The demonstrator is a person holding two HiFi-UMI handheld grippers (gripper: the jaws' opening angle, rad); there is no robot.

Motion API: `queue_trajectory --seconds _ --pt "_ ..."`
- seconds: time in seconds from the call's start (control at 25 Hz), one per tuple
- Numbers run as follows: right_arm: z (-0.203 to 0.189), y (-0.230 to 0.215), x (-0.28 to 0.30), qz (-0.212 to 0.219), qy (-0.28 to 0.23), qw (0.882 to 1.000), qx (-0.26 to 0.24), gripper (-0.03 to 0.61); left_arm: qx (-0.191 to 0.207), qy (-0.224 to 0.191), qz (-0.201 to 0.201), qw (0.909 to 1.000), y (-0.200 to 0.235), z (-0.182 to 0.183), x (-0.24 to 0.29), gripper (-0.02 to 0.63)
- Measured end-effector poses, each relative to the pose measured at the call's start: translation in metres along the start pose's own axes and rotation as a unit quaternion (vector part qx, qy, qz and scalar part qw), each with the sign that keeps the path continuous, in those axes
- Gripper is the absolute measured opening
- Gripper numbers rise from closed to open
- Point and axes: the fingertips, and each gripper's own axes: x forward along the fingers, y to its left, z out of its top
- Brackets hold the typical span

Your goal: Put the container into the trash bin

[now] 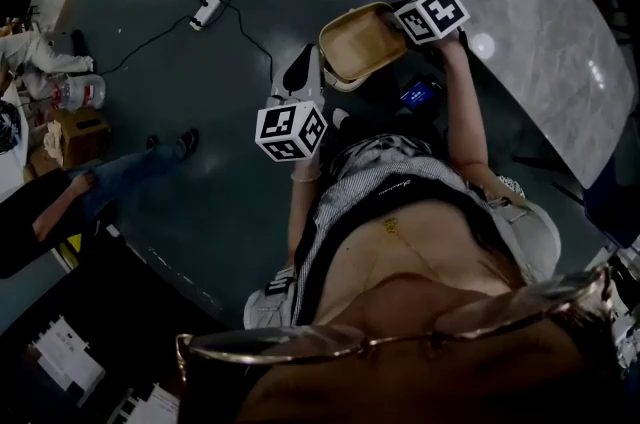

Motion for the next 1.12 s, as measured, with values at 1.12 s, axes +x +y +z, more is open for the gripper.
queue_trajectory --seconds 1.12 --pt "-0.147 -0.075 0.233 -0.113 0.135 0.983 0.042 0.038 -0.049 0.013 0.085 0.9951 0.053 -0.041 -0.047 0.000"
